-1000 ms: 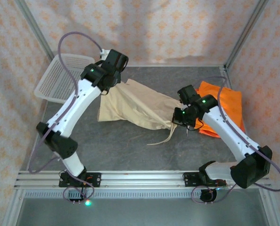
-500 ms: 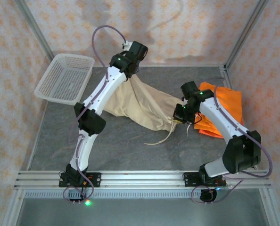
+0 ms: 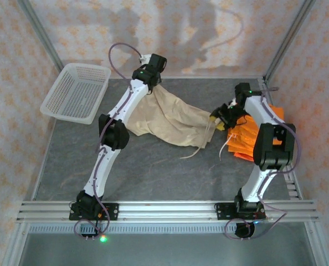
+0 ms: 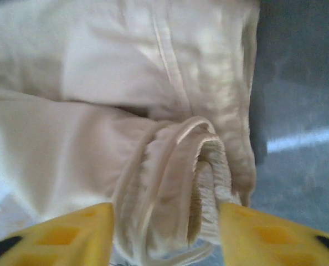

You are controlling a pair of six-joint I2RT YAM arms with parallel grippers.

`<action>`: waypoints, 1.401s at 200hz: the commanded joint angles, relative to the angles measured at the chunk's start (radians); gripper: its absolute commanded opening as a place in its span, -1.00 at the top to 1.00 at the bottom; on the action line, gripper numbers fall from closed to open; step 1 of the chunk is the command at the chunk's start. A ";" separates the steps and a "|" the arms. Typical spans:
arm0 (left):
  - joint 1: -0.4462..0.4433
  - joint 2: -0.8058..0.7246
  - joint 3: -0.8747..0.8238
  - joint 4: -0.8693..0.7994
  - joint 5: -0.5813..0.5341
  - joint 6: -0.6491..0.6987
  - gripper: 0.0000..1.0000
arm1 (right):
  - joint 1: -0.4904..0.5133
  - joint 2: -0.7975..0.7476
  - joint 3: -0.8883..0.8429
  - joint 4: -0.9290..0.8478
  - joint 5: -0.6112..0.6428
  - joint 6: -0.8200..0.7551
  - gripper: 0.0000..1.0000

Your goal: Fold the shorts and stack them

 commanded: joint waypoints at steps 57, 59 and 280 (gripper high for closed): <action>0.048 -0.284 -0.031 -0.055 0.214 -0.028 -0.92 | 0.061 -0.266 -0.022 0.267 0.087 0.256 -0.77; 0.048 -0.298 -0.043 -0.058 0.222 -0.029 -0.93 | 0.070 -0.271 -0.027 0.266 0.088 0.255 -0.78; 0.065 -0.750 -1.636 0.537 0.354 -0.255 -0.97 | 0.171 0.183 0.042 0.171 0.078 0.127 -0.81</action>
